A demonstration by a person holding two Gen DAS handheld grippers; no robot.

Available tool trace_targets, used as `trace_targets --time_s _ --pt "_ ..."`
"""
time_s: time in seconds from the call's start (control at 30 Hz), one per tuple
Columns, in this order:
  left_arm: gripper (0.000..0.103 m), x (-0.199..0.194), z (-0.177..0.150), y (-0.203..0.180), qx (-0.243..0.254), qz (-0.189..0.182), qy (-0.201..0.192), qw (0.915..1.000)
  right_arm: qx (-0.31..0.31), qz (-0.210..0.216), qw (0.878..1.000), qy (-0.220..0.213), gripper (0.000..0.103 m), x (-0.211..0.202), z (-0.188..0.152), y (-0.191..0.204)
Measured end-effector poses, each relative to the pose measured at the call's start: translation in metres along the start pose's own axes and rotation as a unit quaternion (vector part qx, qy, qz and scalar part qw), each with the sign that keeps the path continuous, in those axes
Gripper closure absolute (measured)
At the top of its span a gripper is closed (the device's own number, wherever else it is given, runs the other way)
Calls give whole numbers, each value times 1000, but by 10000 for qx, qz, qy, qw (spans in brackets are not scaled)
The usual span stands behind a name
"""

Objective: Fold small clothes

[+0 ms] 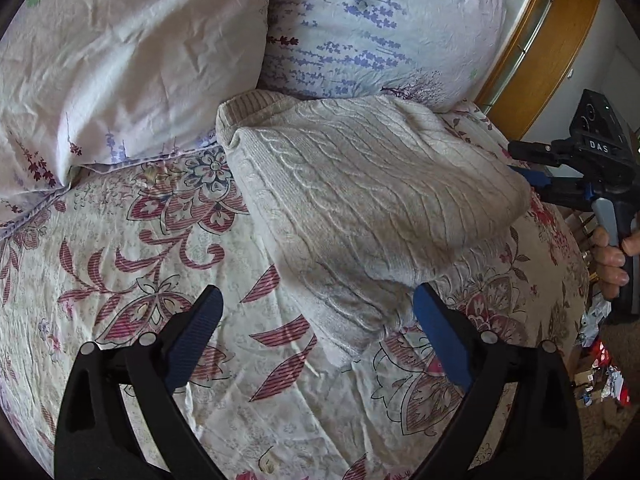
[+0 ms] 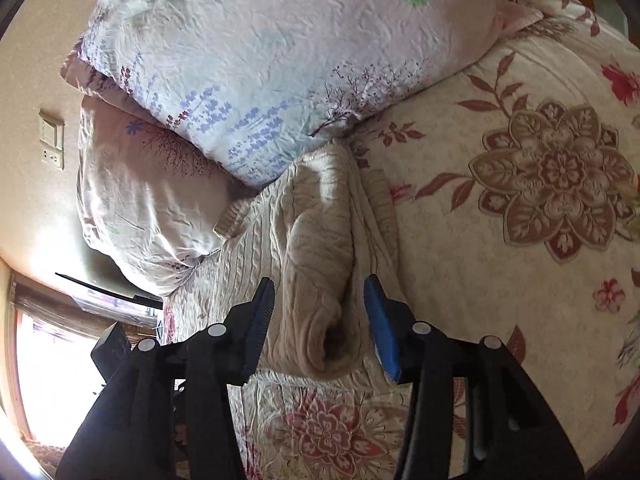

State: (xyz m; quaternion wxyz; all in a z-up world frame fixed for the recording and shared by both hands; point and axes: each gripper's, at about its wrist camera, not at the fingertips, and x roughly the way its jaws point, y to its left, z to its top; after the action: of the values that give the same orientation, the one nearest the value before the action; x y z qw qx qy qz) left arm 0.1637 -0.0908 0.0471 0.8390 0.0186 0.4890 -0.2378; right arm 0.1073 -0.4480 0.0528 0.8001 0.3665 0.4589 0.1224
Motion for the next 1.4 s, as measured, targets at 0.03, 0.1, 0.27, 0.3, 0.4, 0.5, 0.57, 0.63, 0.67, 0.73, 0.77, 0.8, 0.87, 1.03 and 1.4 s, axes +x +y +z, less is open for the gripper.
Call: trace_targets --time_s 0.03,0.1,0.27,0.3,0.4,0.5,0.57,0.63,0.67,0.73,0.77,0.8,0.87,1.03,1.4 --pt "7 1 -1 -1 17 61 18 10000 19 15 10000 3 55 9 -7 0" --pt "7 2 -2 -7 169 216 22 9996 7 14 10000 49 55 11 -14 1" --pt "7 9 -5 -16 449 527 82 9976 -113 -47 9999 74 55 17 -20 6" --pt "7 10 -5 -16 453 544 110 9974 -143 -70 9998 93 60 20 -21 7" --pt "7 13 -6 -17 451 578 168 9972 -266 -228 9993 144 85 27 -20 11" --pt "7 14 -6 -17 467 634 202 9967 -383 -322 9987 -101 92 20 -19 15" --pt "7 14 -6 -16 440 633 207 9968 -418 -208 9982 -369 93 7 -16 21" --pt "7 13 -5 -15 386 598 206 9972 -523 -198 9967 -582 93 -7 -15 28" --pt "7 12 -5 -14 356 562 202 9976 -611 -264 9957 -647 93 -11 -16 31" --pt "7 11 -5 -12 304 502 187 9981 -729 -523 9941 -609 93 -14 -21 30" --pt "7 11 -5 -11 288 487 184 9982 -673 -615 9945 -521 93 -12 -25 23" --pt "7 11 -5 -10 264 458 182 9984 -569 -693 9950 -435 93 -9 -29 15" --pt "7 10 -6 -7 186 360 178 9990 -335 -737 9963 -281 93 -2 -37 -2" --pt "7 12 -9 -7 337 323 278 9985 -263 -814 9963 -58 94 9 -51 -11" --pt "7 20 -19 -20 1167 498 381 9912 -34 -618 9976 -310 93 4 -28 -9"
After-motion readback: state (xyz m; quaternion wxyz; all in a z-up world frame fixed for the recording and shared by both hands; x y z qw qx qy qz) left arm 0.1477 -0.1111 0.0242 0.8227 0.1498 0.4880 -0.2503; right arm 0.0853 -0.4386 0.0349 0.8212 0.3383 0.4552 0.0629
